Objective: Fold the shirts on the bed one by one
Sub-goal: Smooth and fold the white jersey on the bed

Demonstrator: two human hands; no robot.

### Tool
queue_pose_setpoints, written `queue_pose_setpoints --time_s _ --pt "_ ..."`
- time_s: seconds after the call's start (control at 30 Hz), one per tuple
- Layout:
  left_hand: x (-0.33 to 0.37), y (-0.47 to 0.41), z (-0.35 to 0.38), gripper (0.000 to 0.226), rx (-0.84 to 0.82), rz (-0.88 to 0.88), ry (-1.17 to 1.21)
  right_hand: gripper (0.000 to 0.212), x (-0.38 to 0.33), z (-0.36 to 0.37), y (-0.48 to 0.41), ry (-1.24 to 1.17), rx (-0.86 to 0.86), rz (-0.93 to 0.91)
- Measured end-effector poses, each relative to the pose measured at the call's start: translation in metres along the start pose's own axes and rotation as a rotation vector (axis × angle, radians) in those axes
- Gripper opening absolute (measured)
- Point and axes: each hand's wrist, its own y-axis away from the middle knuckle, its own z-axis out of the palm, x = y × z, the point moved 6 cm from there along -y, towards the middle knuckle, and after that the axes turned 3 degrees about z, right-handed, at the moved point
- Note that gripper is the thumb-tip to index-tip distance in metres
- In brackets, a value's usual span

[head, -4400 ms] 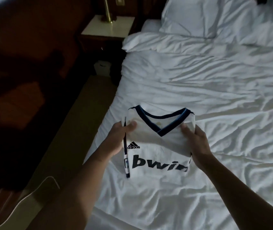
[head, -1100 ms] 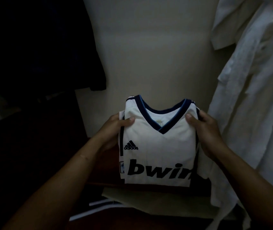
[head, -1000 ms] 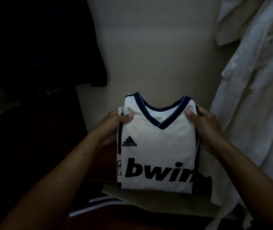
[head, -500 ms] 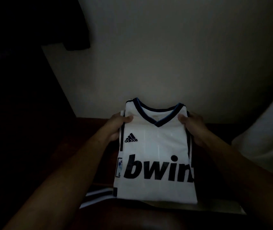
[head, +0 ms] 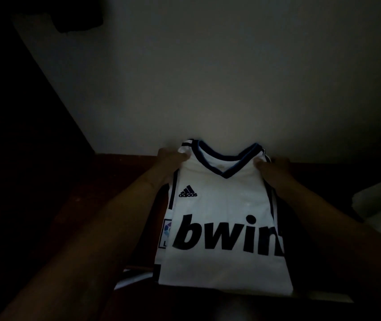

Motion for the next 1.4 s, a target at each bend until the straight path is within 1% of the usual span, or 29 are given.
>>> queue_pose_setpoints --time_s 0.07,0.13,0.17,0.2,0.23,0.27,0.3,0.33,0.37,0.4,0.43,0.47,0.57,0.63,0.7,0.77,0.83,0.9,1.0,1.07,1.13,1.2,1.27,1.33,1.4 --pt "0.003 -0.004 -0.001 0.032 0.071 0.082 -0.147 0.039 -0.002 -0.002 0.001 0.071 0.052 -0.056" --pt "0.012 0.004 -0.005 0.030 0.230 0.196 -0.434 0.046 -0.007 -0.004 0.008 0.176 0.153 -0.159" --pt "0.018 0.014 -0.003 0.026 0.282 0.301 -0.542 0.047 -0.011 -0.004 0.018 0.264 0.202 -0.233" --pt "0.021 0.026 0.004 0.023 0.273 0.440 -0.612 0.047 -0.014 -0.001 0.028 0.380 0.232 -0.326" --pt "0.022 0.040 0.016 0.024 0.200 0.593 -0.662 0.046 -0.017 0.007 0.041 0.522 0.227 -0.432" --pt "0.017 0.051 0.029 0.029 0.077 0.701 -0.713 0.048 -0.016 0.019 0.051 0.668 0.175 -0.542" --pt "0.007 0.056 0.041 0.037 -0.054 0.754 -0.808 0.054 -0.014 0.032 0.061 0.809 0.088 -0.611" --pt "-0.005 0.056 0.051 0.047 -0.156 0.765 -0.951 0.062 -0.004 0.044 0.061 0.934 -0.010 -0.621" --pt "-0.020 0.049 0.056 0.056 -0.225 0.732 -1.099 0.069 0.008 0.052 0.060 1.039 -0.101 -0.562" --pt "-0.031 0.041 0.056 0.061 -0.270 0.665 -1.201 0.076 0.020 0.055 0.056 1.095 -0.168 -0.483" --pt "-0.040 0.033 0.054 0.065 -0.294 0.594 -1.252 0.082 0.028 0.056 0.051 1.114 -0.205 -0.427" --pt "-0.045 0.027 0.051 0.066 -0.296 0.554 -1.270 0.086 0.033 0.055 0.046 1.119 -0.214 -0.409" --pt "-0.042 0.029 0.048 0.067 -0.250 0.541 -1.310 0.089 0.034 0.049 0.038 1.145 -0.219 -0.411" --pt "-0.033 0.042 0.047 0.065 -0.194 0.534 -1.289 0.083 0.029 0.045 0.044 1.146 -0.218 -0.412" --pt "-0.029 0.067 0.049 0.064 -0.155 0.546 -1.238 0.076 0.023 0.042 0.065 1.116 -0.178 -0.458" --pt "-0.040 0.098 0.054 0.067 -0.185 0.556 -1.201 0.072 0.023 0.040 0.098 1.081 -0.136 -0.522" --pt "-0.063 0.123 0.056 0.074 -0.245 0.543 -1.219 0.079 0.039 0.042 0.132 1.082 -0.169 -0.553" --pt "-0.080 0.131 0.051 0.073 -0.234 0.567 -1.247 0.090 0.061 0.045 0.148 1.088 -0.207 -0.552" --pt "-0.087 0.126 0.033 0.068 -0.183 0.522 -1.251 0.087 0.080 0.036 0.145 1.054 -0.141 -0.525" --pt "-0.086 0.126 0.023 0.071 -0.136 0.501 -1.296 0.086 0.083 0.029 0.145 1.047 -0.112 -0.495" --pt "-0.078 0.135 0.019 0.076 -0.078 0.519 -1.329 0.087 0.079 0.024 0.152 1.052 -0.094 -0.479" --pt "-0.070 0.153 0.027 0.072 -0.113 0.564 -1.261 0.088 0.074 0.023 0.166 1.054 -0.120 -0.489" --pt "-0.070 0.175 0.041 0.069 -0.207 0.592 -1.171 0.091 0.072 0.026 0.180 1.032 -0.166 -0.520" --pt "-0.080 0.193 0.046 0.068 -0.270 0.586 -1.195 0.092 0.080 0.027 0.189 1.032 -0.205 -0.520" --pt "-0.093 0.198 0.040 0.067 -0.287 0.549 -1.264 0.089 0.090 0.022 0.190 1.034 -0.205 -0.493"
